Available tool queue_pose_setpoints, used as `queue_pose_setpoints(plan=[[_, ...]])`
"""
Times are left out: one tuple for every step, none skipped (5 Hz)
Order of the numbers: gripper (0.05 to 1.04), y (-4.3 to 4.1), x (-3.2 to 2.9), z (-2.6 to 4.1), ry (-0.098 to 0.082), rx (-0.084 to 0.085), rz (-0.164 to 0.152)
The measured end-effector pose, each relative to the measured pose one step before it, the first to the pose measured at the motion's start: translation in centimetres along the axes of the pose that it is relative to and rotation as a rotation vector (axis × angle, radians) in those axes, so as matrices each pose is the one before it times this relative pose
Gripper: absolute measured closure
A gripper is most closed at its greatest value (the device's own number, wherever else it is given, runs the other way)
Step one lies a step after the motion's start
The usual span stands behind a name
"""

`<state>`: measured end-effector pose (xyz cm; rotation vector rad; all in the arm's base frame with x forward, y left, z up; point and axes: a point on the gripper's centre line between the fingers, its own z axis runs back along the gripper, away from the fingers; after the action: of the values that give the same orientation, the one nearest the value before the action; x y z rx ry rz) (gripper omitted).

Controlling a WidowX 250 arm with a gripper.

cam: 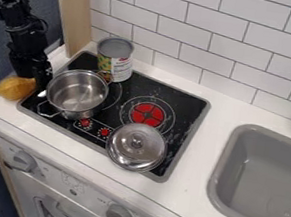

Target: Put the chicken leg on the right burner

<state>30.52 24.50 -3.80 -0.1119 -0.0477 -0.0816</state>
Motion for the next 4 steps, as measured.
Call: queue_pose_setpoints(plan=[[0.137,0.376,0.762,-0.579,0.0037,0.0093,-0.0039],[0.434,0.525,-0.046,-0.120,0.0028,0.0371,0.0279],[0.735,0.042,-0.343,-0.086,0.0113,0.0067,0.0191],[0.830,0.187,-0.148,0.095,0.0017,0.0192,0.0260]])
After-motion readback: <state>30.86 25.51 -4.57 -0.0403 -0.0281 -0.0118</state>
